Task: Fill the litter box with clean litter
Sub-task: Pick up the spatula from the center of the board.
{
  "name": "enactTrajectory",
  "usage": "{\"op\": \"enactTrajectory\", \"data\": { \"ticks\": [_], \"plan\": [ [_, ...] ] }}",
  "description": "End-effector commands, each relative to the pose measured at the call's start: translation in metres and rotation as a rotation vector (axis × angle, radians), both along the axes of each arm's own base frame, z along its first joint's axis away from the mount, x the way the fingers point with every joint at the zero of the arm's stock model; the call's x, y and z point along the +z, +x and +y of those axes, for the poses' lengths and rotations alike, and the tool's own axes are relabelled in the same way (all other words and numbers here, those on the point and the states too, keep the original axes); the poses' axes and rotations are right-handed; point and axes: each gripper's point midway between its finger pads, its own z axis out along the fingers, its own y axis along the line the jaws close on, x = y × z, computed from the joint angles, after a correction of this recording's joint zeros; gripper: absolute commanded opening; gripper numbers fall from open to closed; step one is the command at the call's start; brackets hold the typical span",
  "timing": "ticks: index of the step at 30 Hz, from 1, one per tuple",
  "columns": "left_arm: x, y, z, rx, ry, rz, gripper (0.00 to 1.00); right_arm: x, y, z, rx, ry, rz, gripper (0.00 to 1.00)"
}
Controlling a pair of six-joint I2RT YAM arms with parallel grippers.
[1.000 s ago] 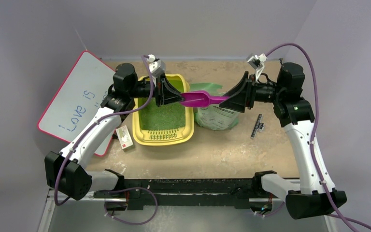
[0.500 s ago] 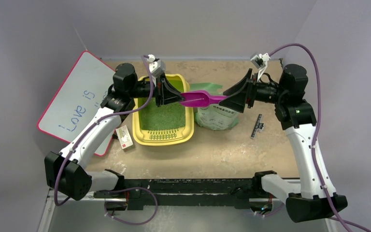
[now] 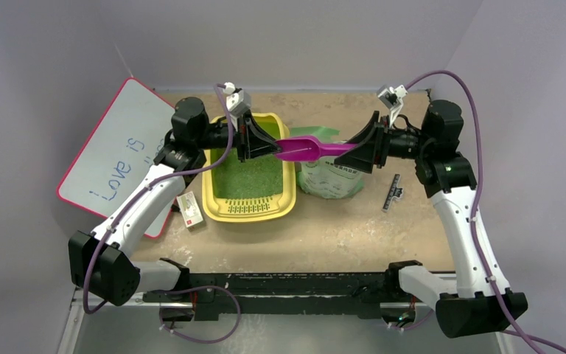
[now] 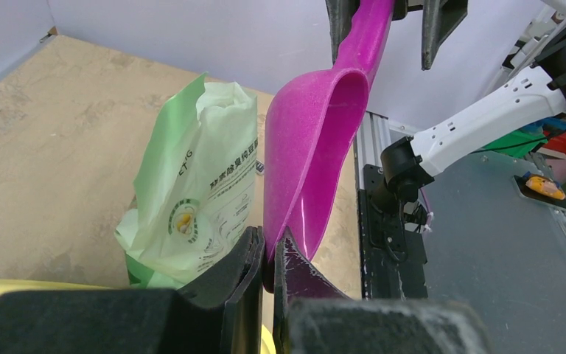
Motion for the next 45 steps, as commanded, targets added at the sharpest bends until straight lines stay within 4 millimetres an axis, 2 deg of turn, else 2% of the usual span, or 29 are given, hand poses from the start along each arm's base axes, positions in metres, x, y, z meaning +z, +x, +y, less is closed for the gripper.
{"op": "enactTrajectory", "data": {
  "ticks": [1, 2, 4, 6, 8, 12, 14, 16, 19, 28, 35, 45],
  "plan": [
    [0.019, -0.003, 0.001, -0.007, -0.044, -0.074, 0.0, 0.014, -0.002, 0.002, 0.045, 0.029, -0.057, 0.56],
    [0.019, -0.003, 0.001, -0.008, -0.043, -0.073, 0.0, 0.014, -0.001, 0.002, 0.044, 0.031, -0.057, 0.57],
    [0.018, -0.004, 0.001, -0.01, -0.041, -0.07, 0.0, 0.014, 0.001, 0.002, 0.036, 0.034, -0.053, 0.65],
    [0.017, -0.005, 0.002, -0.012, -0.037, -0.07, 0.0, 0.015, 0.003, 0.002, 0.027, 0.034, -0.056, 0.67],
    [0.016, -0.005, 0.002, -0.014, -0.033, -0.068, 0.0, 0.016, 0.004, 0.002, 0.033, 0.037, -0.057, 0.65],
    [0.015, -0.005, 0.002, -0.01, -0.031, -0.066, 0.0, 0.019, 0.009, 0.003, 0.031, 0.045, -0.076, 0.53],
    [0.015, -0.005, 0.002, -0.016, -0.031, -0.068, 0.0, 0.017, 0.008, 0.003, 0.034, 0.047, -0.069, 0.52],
    [0.015, -0.005, 0.002, -0.019, -0.03, -0.067, 0.0, 0.017, 0.008, 0.003, 0.032, 0.047, -0.069, 0.57],
    [0.014, -0.007, 0.001, -0.027, -0.028, -0.062, 0.0, 0.015, 0.008, 0.003, 0.026, 0.045, -0.057, 0.69],
    [0.015, -0.009, 0.001, -0.039, -0.029, -0.063, 0.0, 0.01, 0.016, 0.002, -0.011, 0.039, -0.042, 0.7],
    [0.014, -0.009, 0.002, -0.041, -0.025, -0.061, 0.0, 0.008, 0.032, -0.002, -0.118, 0.026, -0.051, 0.77],
    [0.013, -0.008, 0.001, -0.041, -0.023, -0.063, 0.0, 0.012, 0.019, 0.003, -0.001, 0.044, -0.08, 0.66]
  ]
}}
